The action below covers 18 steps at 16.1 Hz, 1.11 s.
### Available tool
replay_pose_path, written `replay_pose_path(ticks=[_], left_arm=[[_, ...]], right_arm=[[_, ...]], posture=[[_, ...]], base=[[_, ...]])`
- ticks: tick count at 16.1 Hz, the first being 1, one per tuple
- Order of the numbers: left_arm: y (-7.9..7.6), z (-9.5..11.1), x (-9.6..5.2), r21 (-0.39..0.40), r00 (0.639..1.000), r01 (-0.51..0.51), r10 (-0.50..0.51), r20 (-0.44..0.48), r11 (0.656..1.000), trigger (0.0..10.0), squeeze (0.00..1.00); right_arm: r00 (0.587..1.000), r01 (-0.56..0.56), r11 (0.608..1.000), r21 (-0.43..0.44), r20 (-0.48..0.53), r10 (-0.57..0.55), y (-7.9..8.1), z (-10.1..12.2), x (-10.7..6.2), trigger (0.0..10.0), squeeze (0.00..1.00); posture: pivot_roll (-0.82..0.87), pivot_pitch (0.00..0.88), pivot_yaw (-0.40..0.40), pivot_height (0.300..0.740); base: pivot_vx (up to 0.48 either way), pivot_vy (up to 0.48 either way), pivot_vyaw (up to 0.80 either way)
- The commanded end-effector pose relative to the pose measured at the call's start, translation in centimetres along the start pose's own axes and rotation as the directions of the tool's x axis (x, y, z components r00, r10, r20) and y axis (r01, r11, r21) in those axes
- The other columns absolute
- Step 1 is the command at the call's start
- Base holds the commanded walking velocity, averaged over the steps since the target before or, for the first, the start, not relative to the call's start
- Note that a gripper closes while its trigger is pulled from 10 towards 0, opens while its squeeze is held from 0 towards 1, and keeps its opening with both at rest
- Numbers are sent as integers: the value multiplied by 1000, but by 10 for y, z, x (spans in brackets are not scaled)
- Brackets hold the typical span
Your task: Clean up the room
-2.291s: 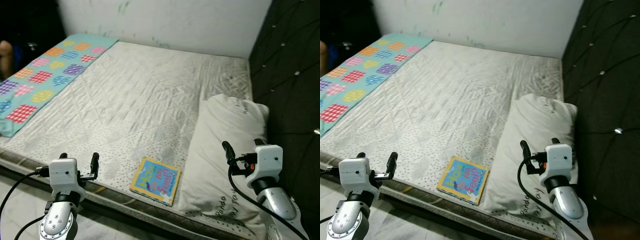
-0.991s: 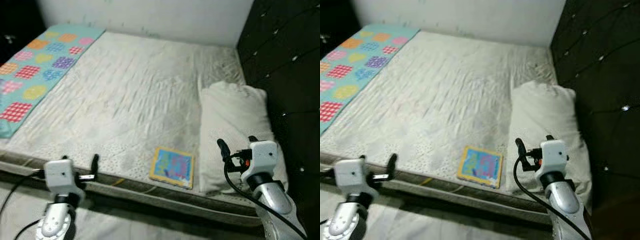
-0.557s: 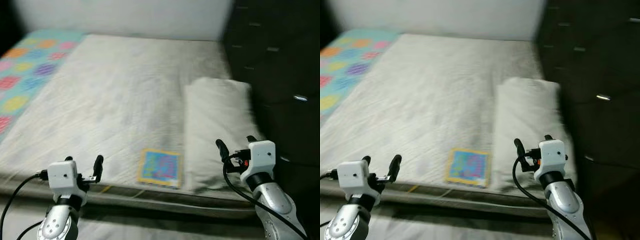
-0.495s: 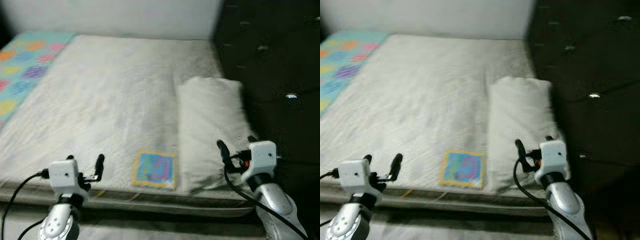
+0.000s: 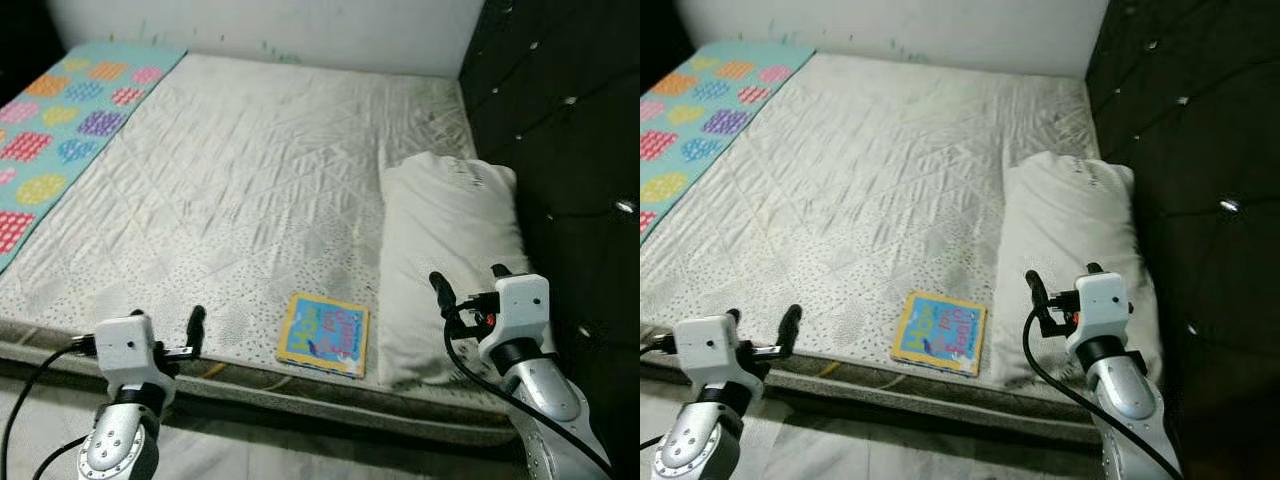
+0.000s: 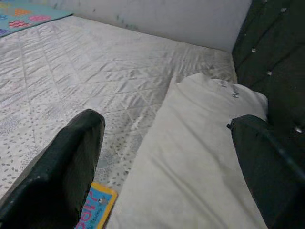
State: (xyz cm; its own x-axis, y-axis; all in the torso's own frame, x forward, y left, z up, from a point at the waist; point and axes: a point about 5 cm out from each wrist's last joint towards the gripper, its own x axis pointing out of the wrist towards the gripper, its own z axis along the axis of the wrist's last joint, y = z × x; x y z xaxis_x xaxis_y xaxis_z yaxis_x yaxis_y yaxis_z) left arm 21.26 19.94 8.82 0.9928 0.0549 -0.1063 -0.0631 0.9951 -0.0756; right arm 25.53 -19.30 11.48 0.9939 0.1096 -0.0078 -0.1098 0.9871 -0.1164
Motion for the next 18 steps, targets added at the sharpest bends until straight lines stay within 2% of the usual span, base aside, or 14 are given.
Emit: replay_pose_path(ticks=[1,7,11,18], left_arm=[[0,-1,1,-2,1000,11,-11,-10,1000,10000,0],[0,-1,3,-3,1000,15,-15,-12,1000,10000,0],[-2,3,1,-13,999,46,-46,20,999,10000,0],[-4,3,2,-22,997,71,-70,28,997,10000,0]], right_arm=[[1000,18,1000,-1,-15,-18,-4,-4,-3,10000,0],[1000,20,1000,-4,-12,-20,-4,-5,-2,10000,0],[1000,19,1000,-7,-5,-19,-4,-4,1,10000,0],[1000,6,999,-47,8,-5,-3,-4,1,10000,0]], posture=[[-164,97,2,740],[-163,89,6,740],[-164,86,4,740],[-167,86,4,740]], base=[[0,480,-800],[0,480,-791],[0,0,-122],[329,0,0]])
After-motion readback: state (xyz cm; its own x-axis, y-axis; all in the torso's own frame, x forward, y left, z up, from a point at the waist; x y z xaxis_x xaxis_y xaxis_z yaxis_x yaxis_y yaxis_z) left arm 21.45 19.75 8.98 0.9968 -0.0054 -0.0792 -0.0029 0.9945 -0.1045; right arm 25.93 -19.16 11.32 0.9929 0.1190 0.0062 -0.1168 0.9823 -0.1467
